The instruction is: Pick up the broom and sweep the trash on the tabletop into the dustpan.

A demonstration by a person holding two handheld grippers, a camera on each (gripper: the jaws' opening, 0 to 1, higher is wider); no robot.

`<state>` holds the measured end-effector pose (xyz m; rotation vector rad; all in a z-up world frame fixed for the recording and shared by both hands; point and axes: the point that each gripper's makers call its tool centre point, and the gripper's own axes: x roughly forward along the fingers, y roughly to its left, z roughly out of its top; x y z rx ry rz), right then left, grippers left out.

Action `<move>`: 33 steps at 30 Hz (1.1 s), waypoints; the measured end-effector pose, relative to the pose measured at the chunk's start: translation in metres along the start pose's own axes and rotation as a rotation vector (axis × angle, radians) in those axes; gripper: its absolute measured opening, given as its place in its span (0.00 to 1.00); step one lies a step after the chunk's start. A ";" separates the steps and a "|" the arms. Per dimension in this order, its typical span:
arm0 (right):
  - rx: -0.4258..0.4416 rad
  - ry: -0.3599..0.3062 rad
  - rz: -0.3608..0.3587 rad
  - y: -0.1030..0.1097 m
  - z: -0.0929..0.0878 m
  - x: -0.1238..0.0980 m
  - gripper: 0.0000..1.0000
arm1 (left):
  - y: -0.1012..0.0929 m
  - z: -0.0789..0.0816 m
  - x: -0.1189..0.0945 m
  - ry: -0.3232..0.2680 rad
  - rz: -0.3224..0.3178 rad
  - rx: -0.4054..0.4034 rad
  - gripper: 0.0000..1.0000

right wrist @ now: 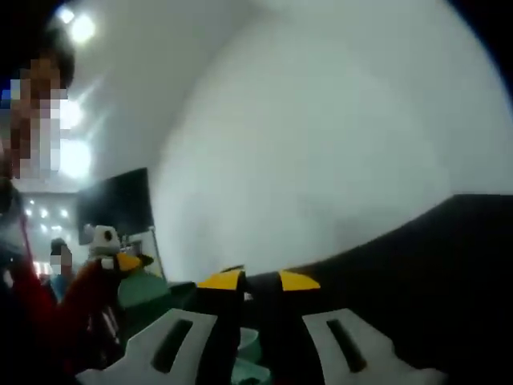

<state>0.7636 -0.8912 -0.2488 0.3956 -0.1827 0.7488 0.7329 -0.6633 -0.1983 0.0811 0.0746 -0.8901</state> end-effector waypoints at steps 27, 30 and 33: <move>0.020 0.310 0.202 0.157 -0.076 0.038 0.18 | 0.012 -0.036 -0.012 0.045 -0.036 -0.007 0.16; 0.021 0.351 0.222 0.200 -0.097 0.050 0.18 | 0.013 -0.037 -0.010 0.062 0.004 -0.005 0.16; -0.037 0.386 0.216 0.218 -0.115 0.064 0.18 | 0.014 -0.037 -0.008 0.076 0.042 0.000 0.16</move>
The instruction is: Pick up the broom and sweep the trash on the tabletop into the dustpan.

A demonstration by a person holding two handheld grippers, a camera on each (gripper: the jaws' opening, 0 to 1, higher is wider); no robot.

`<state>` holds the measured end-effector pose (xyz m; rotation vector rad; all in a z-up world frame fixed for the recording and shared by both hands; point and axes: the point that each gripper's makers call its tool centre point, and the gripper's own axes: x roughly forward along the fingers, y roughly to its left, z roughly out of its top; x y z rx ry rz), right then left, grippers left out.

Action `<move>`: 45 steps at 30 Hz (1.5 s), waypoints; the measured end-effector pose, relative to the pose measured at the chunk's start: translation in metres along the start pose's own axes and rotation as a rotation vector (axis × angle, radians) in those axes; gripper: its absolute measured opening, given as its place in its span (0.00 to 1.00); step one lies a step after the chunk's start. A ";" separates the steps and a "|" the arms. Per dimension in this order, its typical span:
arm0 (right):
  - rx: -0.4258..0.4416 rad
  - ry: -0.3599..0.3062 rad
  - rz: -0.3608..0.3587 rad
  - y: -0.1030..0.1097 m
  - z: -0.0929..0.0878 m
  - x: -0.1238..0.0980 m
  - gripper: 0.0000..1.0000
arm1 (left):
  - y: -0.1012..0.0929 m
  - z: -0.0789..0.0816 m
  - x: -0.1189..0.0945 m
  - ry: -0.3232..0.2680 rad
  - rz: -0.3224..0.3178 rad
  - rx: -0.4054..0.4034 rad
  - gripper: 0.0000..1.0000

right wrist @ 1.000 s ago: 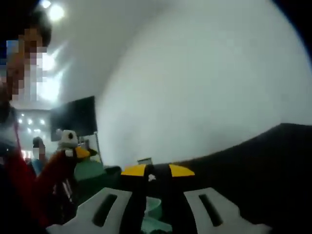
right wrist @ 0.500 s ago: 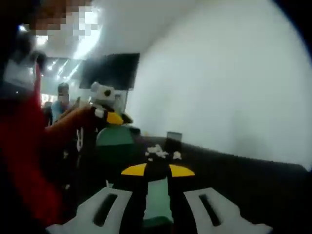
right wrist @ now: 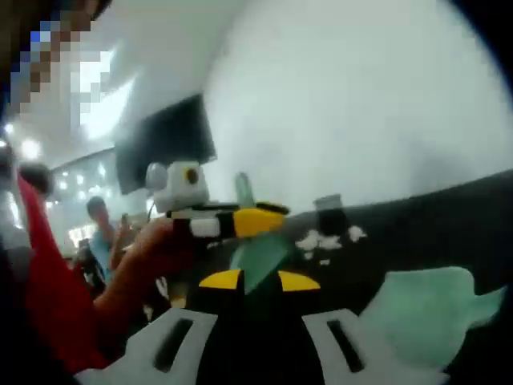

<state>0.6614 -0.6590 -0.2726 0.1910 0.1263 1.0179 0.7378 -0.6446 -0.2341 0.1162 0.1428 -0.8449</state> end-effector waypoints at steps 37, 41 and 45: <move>-0.184 0.075 0.273 0.007 -0.012 0.023 0.08 | 0.036 -0.014 -0.067 -0.016 -0.422 0.028 0.44; -0.197 0.085 0.321 0.011 -0.013 0.024 0.09 | 0.028 -0.038 -0.053 0.038 -0.581 0.071 0.46; -0.195 0.092 0.349 0.007 -0.013 0.023 0.09 | 0.009 -0.047 -0.040 -0.017 -0.751 0.077 0.48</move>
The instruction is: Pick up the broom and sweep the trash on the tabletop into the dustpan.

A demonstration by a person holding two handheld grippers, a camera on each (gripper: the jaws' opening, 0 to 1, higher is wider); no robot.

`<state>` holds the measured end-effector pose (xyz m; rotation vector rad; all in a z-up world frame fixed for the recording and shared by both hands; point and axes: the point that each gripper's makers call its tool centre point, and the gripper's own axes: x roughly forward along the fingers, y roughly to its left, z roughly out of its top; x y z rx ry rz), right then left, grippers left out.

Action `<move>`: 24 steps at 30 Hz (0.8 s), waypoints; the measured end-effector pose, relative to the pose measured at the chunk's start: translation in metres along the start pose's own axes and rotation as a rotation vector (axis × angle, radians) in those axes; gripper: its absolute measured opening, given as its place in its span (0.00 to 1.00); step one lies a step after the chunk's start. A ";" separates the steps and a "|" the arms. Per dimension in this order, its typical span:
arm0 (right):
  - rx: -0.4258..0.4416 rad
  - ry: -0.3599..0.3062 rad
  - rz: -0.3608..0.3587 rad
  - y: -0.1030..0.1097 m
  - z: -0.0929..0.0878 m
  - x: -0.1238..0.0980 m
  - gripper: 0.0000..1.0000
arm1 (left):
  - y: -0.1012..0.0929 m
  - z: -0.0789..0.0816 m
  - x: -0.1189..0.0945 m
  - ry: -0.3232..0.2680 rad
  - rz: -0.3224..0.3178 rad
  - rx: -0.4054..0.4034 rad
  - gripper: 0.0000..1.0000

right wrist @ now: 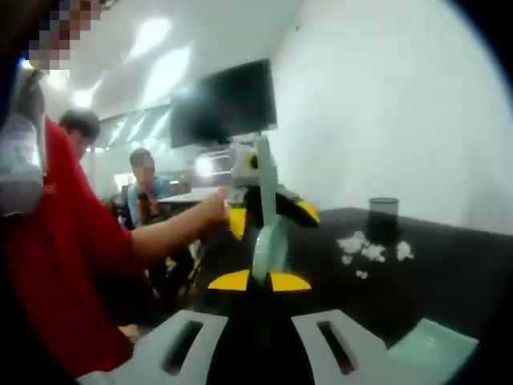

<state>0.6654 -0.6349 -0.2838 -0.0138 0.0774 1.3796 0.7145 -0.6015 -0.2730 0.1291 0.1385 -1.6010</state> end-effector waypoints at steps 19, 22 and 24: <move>0.027 -0.008 0.054 0.003 -0.001 -0.001 0.09 | -0.022 -0.003 0.029 -0.048 -0.213 -0.038 0.20; 0.022 -0.006 0.057 0.003 -0.001 -0.002 0.09 | -0.029 0.008 0.033 -0.091 -0.254 -0.083 0.19; 0.020 -0.006 0.058 0.003 -0.001 -0.002 0.09 | -0.031 0.008 0.035 -0.082 -0.260 -0.063 0.12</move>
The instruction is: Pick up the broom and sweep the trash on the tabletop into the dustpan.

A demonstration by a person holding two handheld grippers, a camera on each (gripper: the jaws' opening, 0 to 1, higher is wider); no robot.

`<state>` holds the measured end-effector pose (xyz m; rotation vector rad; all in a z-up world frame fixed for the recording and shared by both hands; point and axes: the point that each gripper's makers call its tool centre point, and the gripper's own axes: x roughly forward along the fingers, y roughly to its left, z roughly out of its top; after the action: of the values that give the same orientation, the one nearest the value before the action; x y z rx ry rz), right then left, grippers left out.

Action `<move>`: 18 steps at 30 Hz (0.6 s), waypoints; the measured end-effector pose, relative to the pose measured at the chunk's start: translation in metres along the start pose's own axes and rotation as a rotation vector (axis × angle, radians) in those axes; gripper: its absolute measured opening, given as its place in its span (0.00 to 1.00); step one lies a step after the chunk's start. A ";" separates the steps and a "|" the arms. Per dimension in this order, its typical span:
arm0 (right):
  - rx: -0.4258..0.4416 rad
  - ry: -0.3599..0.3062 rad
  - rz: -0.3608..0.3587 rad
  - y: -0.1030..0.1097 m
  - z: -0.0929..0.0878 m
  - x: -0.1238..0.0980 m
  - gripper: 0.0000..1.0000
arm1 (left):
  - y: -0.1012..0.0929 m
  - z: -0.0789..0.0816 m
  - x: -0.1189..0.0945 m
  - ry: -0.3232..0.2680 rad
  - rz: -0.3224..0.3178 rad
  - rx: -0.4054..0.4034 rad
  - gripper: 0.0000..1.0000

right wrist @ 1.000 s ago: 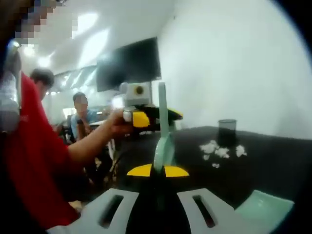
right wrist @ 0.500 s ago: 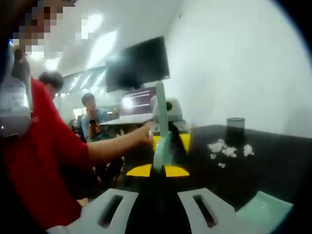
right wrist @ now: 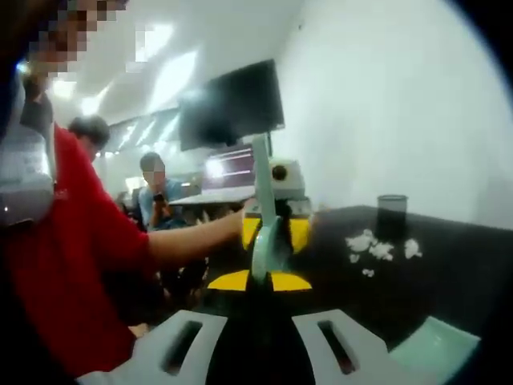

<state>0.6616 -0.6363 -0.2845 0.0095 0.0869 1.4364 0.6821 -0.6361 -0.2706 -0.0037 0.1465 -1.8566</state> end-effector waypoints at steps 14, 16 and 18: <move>-0.007 -0.007 -0.043 -0.004 0.009 -0.015 0.16 | 0.006 -0.002 -0.009 -0.007 0.095 0.063 0.02; -0.029 -0.062 -0.077 -0.007 0.028 -0.033 0.16 | 0.008 0.001 -0.014 -0.027 0.151 0.042 0.02; -0.002 -0.095 -0.127 -0.017 0.041 -0.055 0.16 | 0.012 0.008 -0.029 -0.052 0.242 0.010 0.02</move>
<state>0.6737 -0.6916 -0.2417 0.0690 0.0080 1.3067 0.7027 -0.6125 -0.2622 -0.0262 0.0972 -1.6138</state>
